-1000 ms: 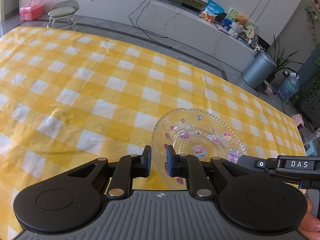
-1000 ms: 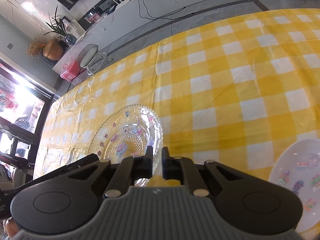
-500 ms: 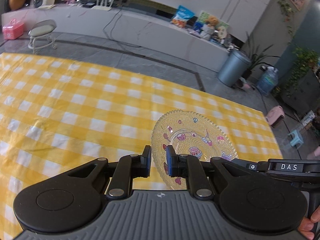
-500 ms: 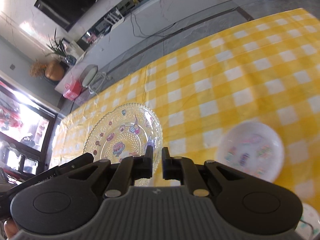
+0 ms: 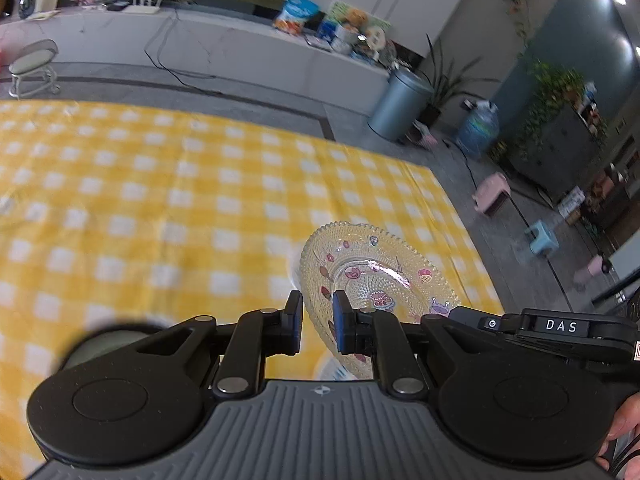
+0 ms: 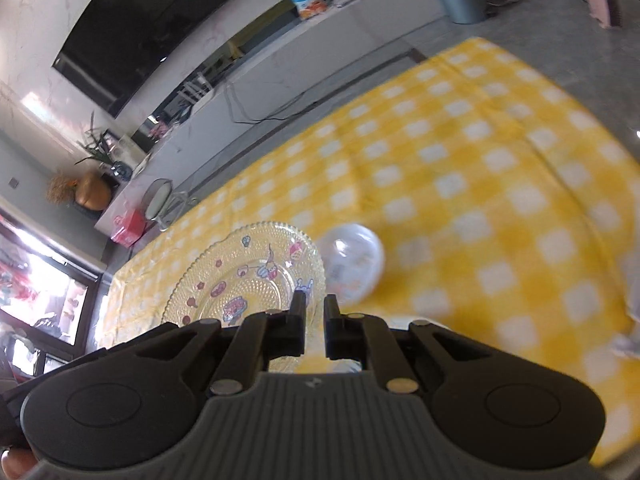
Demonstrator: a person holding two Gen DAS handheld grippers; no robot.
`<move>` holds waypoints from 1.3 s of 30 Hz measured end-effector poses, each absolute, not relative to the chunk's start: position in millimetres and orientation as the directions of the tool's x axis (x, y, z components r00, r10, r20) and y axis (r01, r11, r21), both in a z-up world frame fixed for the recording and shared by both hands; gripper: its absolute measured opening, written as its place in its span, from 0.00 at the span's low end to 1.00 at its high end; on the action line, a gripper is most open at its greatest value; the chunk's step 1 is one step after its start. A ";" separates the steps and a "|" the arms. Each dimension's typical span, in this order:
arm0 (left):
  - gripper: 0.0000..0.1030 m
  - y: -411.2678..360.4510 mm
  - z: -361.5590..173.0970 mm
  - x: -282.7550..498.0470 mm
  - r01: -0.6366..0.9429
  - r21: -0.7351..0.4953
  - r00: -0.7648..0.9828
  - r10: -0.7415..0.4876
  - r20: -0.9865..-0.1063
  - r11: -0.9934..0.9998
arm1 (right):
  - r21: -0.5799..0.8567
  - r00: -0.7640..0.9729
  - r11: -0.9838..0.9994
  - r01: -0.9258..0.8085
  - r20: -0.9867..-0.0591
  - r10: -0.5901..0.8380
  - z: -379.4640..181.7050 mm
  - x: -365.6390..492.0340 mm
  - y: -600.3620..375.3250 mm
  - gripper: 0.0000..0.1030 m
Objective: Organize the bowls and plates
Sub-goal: 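Carry the glass plate with both tools toward the 'Fruity' plate, then lower the glass plate onto the 'Fruity' plate with both tools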
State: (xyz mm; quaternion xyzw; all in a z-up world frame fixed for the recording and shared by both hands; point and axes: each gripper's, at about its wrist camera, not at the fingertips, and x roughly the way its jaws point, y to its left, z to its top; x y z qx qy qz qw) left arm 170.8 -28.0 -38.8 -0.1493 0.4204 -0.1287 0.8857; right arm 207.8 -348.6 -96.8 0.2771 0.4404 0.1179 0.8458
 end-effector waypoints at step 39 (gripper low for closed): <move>0.16 -90.4 -118.6 142.7 0.054 -0.293 0.540 -0.275 -0.795 0.954 | 0.411 0.481 0.889 0.199 -0.832 0.277 -174.6 170.0 -385.0 0.08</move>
